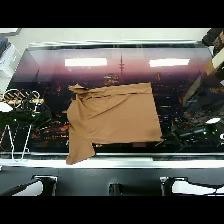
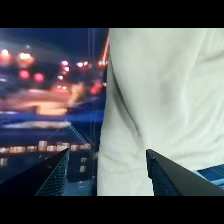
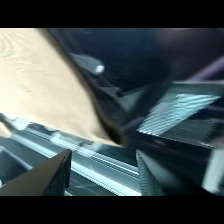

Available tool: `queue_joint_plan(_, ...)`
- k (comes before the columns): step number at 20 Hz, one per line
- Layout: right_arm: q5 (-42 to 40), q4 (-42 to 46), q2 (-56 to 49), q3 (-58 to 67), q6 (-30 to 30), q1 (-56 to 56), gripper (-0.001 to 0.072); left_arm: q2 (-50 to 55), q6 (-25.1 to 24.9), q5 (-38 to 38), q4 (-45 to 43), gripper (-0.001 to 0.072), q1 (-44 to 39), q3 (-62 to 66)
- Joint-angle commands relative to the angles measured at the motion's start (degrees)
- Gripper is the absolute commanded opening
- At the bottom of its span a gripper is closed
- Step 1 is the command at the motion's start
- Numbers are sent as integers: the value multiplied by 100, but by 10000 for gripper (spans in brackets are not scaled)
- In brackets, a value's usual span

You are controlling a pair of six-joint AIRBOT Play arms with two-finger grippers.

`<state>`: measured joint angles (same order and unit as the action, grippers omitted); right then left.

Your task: Fold the clothes and pants, and hang the long-sleeved shirts on hangers.

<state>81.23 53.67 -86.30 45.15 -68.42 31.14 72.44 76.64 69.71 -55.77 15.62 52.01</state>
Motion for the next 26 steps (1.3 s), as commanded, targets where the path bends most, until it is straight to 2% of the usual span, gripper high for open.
queue_joint_plan(1, -592, -448, 7, -190, 313, 2, 486, -15, -175, 37, 26, 537, 9, -61)
queue_joint_plan(4, -772, -741, 7, -197, 446, -31, 469, -9, -337, -2, 31, 540, 13, -186)
queue_joint_plan(7, -750, -745, 7, -195, 584, -446, 256, -9, -426, -127, 33, 541, 13, -544)
queue_joint_plan(9, -632, -826, 22, -195, 684, -732, 55, -9, -431, -284, 33, 541, 11, -846)
queue_joint_plan(10, -614, -874, 55, -195, 704, -820, 32, -9, -507, -356, 98, 540, 11, -968)
queue_joint_plan(12, -612, -964, 199, -195, 715, -866, 32, 20, -883, -426, 501, 541, 4, -1145)
queue_joint_plan(22, -586, -981, 1237, -195, 417, -866, 32, 732, -1558, -638, 1344, 541, -321, -1161)
queue_joint_plan(25, -535, -1043, 1539, -195, 321, -866, 32, 925, -1576, -839, 1425, 539, -634, -1161)
queue_joint_plan(26, -520, -1054, 1641, -195, 302, -866, 32, 955, -1576, -938, 1423, 455, -748, -1161)
